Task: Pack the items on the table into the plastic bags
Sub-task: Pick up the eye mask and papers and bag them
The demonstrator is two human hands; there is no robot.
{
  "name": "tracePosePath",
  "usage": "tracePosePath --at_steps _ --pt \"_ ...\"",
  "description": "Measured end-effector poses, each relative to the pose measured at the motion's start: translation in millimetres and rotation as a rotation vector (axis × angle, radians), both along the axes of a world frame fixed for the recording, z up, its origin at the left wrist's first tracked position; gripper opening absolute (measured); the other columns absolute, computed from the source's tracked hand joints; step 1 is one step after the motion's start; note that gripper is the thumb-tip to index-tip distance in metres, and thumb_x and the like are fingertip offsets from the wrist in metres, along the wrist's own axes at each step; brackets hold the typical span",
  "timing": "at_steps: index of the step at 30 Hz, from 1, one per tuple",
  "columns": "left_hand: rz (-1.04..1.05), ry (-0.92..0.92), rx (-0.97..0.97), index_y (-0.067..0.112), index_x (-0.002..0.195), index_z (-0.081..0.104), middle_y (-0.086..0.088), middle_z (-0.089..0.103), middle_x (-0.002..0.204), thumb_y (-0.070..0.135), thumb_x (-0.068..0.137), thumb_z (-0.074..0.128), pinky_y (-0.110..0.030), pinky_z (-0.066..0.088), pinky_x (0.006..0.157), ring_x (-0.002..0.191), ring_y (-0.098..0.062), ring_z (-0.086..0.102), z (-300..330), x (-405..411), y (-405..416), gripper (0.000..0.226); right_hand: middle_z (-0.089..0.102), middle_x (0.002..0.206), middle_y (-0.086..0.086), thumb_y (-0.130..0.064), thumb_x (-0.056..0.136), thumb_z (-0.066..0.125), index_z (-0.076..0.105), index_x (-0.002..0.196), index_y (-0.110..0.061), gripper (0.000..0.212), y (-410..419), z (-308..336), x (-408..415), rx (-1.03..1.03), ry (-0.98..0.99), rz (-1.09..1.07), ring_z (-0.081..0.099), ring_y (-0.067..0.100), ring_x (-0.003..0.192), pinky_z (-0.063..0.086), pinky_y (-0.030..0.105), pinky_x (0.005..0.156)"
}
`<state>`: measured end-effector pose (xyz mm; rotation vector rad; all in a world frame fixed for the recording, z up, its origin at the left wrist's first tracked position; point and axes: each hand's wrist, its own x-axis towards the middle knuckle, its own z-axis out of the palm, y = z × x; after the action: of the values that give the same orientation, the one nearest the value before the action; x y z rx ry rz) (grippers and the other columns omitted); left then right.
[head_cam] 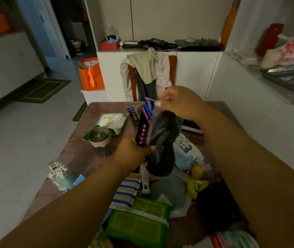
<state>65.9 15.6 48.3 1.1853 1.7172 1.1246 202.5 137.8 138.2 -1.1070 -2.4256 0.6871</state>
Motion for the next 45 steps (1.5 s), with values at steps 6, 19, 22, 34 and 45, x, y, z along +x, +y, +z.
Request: tracePosePath --at_steps 6,19,22,34,45 --pt "0.427 -0.330 -0.131 0.008 0.100 0.068 -0.014 0.072 0.096 0.015 0.076 0.076 -0.050 0.055 0.084 0.087 -0.034 0.068 -29 -41 3 0.026 0.065 0.097 0.011 -0.032 0.094 0.052 0.066 0.094 -0.007 0.028 82 -86 -36 -0.122 -0.101 -0.234 0.060 0.026 0.092 0.038 0.028 0.072" --pt "0.514 -0.794 -0.168 0.013 0.085 0.063 -0.014 0.072 0.071 0.018 0.095 0.052 -0.043 0.055 0.062 0.072 -0.034 0.066 -45 -49 19 0.016 0.042 0.145 0.010 -0.038 0.094 0.046 0.045 0.138 -0.014 0.050 137 -193 -110 -0.219 -0.495 0.050 0.041 0.030 0.129 0.032 0.040 0.111" --pt "0.513 -0.842 -0.148 0.017 0.089 0.063 -0.015 0.070 0.092 0.020 0.097 0.047 -0.045 0.052 0.074 0.084 -0.035 0.065 -44 -44 19 0.018 0.056 0.126 0.013 -0.031 0.097 0.044 0.058 0.121 -0.011 0.034 133 -184 -104 -0.102 -0.400 0.031 0.053 0.030 0.113 0.042 0.041 0.101" --pt "0.485 -1.163 -0.163 0.013 0.117 0.066 -0.017 0.068 0.116 0.062 0.092 0.031 -0.049 0.045 0.095 0.112 -0.034 0.060 -33 -50 11 0.066 0.071 0.105 0.009 -0.016 0.093 0.058 0.074 0.100 -0.004 0.021 -27 -103 -39 -0.346 0.125 0.318 0.064 0.020 0.097 0.050 0.035 0.091" --pt "0.566 -0.673 -0.402 -0.001 0.086 0.058 -0.016 0.059 0.078 -0.006 0.090 0.047 -0.041 0.044 0.054 0.068 -0.034 0.054 -14 -55 -28 0.013 0.057 0.125 0.022 -0.049 0.100 0.027 0.056 0.124 -0.004 0.058 22 -94 -116 -0.927 0.362 -0.116 0.054 0.033 0.118 0.045 0.039 0.101"
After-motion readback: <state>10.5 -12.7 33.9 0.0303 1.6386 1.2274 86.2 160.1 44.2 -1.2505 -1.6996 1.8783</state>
